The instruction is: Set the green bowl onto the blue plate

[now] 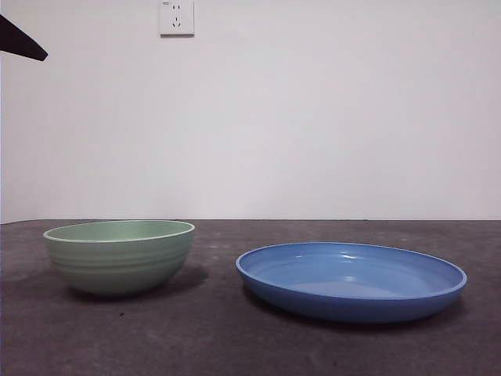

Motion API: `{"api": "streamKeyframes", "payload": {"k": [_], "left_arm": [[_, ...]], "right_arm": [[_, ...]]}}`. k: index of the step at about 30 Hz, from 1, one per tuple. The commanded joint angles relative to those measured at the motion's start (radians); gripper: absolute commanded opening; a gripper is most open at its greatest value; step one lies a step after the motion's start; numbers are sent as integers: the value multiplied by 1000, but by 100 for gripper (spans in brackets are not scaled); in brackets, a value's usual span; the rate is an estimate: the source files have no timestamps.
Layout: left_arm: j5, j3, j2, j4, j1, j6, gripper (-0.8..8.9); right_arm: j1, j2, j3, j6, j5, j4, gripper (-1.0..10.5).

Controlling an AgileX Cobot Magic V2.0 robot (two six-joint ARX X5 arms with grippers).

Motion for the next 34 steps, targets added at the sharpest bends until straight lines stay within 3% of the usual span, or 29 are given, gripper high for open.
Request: {"api": "streamKeyframes", "payload": {"k": [1, 6, 12, 34], "left_arm": [[4, 20, 6, 7, -4, 15, 539], [-43, 20, 16, -6, -3, -14, 539], [-197, 20, 105, -74, -2, -14, 539], [-269, 69, 652, -28, -1, -4, 526]], "right_arm": [[1, 4, 17, 2, -4, 6, 649], [1, 4, 17, 15, -4, 5, 649], [0, 4, 17, 18, -40, 5, 649], [1, 3, 17, 18, -82, 5, 649]]}}
